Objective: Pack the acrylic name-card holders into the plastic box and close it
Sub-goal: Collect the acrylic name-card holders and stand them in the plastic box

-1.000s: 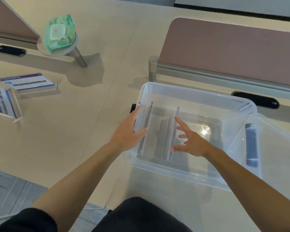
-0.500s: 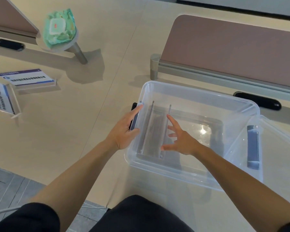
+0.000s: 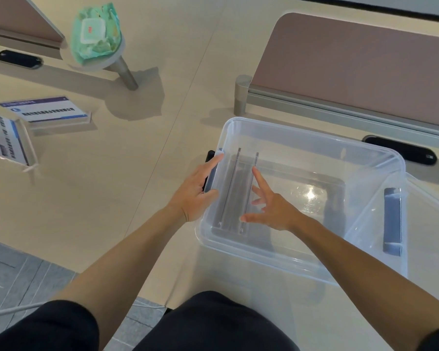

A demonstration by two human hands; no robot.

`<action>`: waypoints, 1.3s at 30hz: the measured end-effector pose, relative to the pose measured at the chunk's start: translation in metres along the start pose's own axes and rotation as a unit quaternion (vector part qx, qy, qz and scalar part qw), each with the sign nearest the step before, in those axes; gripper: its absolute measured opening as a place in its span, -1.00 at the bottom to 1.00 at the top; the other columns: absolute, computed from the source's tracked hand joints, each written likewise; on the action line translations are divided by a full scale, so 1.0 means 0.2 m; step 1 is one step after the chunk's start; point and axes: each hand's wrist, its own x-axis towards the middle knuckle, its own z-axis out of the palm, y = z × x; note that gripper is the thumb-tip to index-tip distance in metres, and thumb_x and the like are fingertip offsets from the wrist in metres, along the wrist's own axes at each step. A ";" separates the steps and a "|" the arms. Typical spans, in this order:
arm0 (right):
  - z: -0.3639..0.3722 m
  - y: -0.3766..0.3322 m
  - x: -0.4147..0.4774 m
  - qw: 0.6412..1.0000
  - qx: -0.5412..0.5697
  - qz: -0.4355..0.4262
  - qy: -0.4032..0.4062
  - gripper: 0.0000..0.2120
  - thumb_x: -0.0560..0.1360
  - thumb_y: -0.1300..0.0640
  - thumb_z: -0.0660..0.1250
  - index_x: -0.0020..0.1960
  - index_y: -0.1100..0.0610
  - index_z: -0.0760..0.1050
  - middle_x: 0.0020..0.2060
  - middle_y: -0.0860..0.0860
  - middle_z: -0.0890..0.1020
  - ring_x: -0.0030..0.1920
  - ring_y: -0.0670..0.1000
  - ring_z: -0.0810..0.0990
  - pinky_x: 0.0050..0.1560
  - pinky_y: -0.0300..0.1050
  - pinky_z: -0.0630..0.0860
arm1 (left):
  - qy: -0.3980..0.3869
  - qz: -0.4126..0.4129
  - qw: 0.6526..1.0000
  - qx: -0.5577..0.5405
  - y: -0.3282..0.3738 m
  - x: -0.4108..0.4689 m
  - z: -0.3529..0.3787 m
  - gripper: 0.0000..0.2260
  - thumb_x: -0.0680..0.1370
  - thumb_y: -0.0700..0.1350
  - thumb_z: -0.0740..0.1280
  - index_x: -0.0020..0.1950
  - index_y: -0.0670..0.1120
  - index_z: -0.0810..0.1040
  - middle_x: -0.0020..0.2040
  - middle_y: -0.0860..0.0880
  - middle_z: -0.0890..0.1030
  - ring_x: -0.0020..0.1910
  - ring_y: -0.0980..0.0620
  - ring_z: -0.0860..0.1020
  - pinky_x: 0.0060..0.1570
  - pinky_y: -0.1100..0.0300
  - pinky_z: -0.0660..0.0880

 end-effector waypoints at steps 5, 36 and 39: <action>0.00 0.00 0.00 1.000 -0.006 -0.006 0.003 0.16 0.11 -0.51 0.47 0.39 -0.58 -0.33 0.60 -0.09 0.11 0.43 0.14 0.44 0.34 0.25 0.46 | 0.000 -0.001 1.000 0.004 0.00 0.00 0.01 -0.31 0.47 -0.17 0.21 0.53 0.28 0.10 0.54 0.19 0.18 0.50 0.14 0.18 0.45 -0.11 0.25; -0.11 -0.31 -1.07 0.905 -0.176 0.219 0.319 -0.68 0.51 -0.11 0.41 0.22 -0.03 0.57 -0.03 -0.09 0.65 -0.04 -0.03 0.62 0.08 -0.08 0.53 | -0.078 0.243 0.954 0.157 0.41 0.02 0.15 -0.61 0.48 0.09 0.22 0.24 0.00 0.56 0.21 -0.01 0.55 0.29 -0.08 0.41 0.32 -0.03 0.30; -0.06 -0.24 -1.34 0.890 -0.175 0.251 0.338 -0.66 0.49 -0.13 0.43 0.22 -0.06 0.57 -0.07 -0.15 0.63 -0.07 -0.08 0.64 0.13 0.00 0.59 | -0.125 0.303 0.938 0.114 0.56 -0.05 0.31 -0.76 0.52 -0.08 0.29 0.15 -0.08 0.61 0.08 -0.01 0.61 0.07 0.02 0.54 0.15 0.10 0.47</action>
